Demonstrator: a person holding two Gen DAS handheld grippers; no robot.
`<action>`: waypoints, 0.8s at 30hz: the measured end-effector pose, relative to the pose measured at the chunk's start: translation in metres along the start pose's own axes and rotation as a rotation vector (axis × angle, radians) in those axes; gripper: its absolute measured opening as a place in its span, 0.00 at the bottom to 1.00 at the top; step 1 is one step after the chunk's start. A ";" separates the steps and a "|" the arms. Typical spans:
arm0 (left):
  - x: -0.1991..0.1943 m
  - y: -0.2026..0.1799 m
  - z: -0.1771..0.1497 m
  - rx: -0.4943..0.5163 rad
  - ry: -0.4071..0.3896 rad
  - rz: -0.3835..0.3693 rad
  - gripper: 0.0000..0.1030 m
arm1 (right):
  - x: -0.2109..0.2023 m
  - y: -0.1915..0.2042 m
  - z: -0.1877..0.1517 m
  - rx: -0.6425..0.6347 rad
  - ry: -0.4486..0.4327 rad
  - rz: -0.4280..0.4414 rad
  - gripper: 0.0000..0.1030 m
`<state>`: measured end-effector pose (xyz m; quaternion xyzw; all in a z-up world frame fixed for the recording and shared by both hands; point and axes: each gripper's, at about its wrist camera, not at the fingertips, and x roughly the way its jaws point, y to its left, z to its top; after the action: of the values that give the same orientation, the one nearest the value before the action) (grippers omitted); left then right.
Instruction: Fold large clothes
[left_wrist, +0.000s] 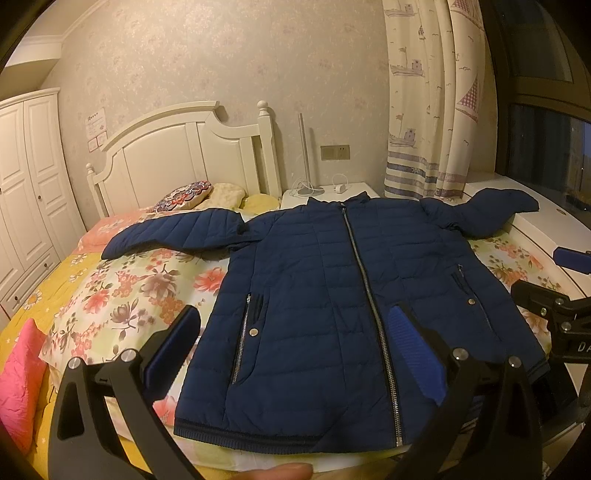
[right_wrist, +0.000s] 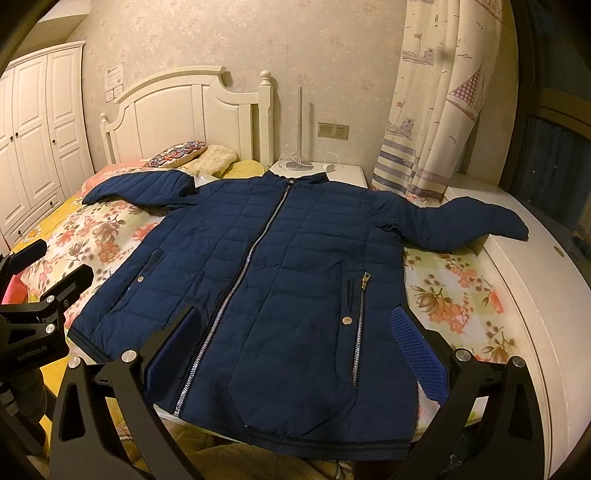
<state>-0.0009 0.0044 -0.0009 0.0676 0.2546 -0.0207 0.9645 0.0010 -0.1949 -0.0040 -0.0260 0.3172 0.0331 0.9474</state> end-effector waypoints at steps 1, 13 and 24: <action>0.000 0.000 0.000 0.000 0.001 0.002 0.98 | 0.000 0.000 0.000 0.001 0.000 0.000 0.96; 0.000 -0.001 0.001 0.002 0.002 0.001 0.98 | 0.001 0.003 -0.003 0.003 0.004 0.007 0.96; 0.000 -0.002 0.000 0.003 0.002 -0.005 0.98 | 0.002 0.004 -0.003 0.003 0.008 0.012 0.96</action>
<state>-0.0015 0.0027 -0.0011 0.0686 0.2558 -0.0236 0.9640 -0.0001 -0.1910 -0.0079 -0.0228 0.3213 0.0382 0.9459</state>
